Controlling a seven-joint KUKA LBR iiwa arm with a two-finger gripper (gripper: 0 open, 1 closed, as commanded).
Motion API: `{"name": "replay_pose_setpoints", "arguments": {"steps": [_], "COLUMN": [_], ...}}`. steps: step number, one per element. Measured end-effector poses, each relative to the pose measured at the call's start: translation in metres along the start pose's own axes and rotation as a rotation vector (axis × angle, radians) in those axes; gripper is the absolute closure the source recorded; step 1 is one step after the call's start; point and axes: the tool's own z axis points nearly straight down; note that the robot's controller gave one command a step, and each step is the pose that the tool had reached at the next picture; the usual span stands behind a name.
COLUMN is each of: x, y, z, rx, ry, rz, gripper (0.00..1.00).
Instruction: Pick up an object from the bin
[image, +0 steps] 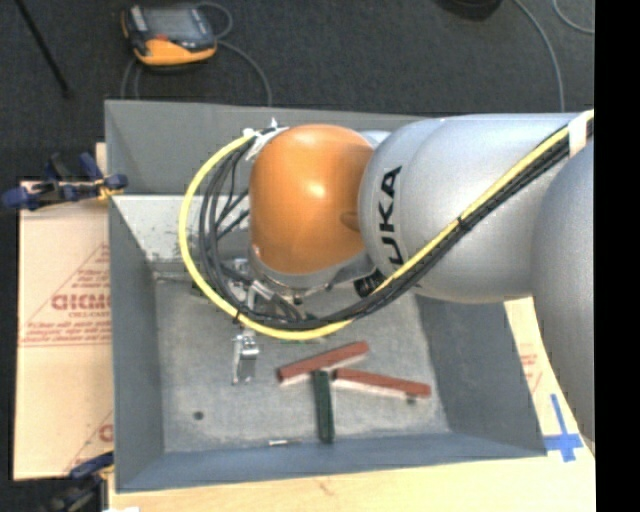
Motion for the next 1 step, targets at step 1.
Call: {"name": "replay_pose_setpoints", "arguments": {"steps": [1], "x": [-0.0018], "y": [-0.001], "z": [-0.0037], "rx": [-0.001], "ry": [-0.007], "rz": [0.004], "gripper": [0.0]}}
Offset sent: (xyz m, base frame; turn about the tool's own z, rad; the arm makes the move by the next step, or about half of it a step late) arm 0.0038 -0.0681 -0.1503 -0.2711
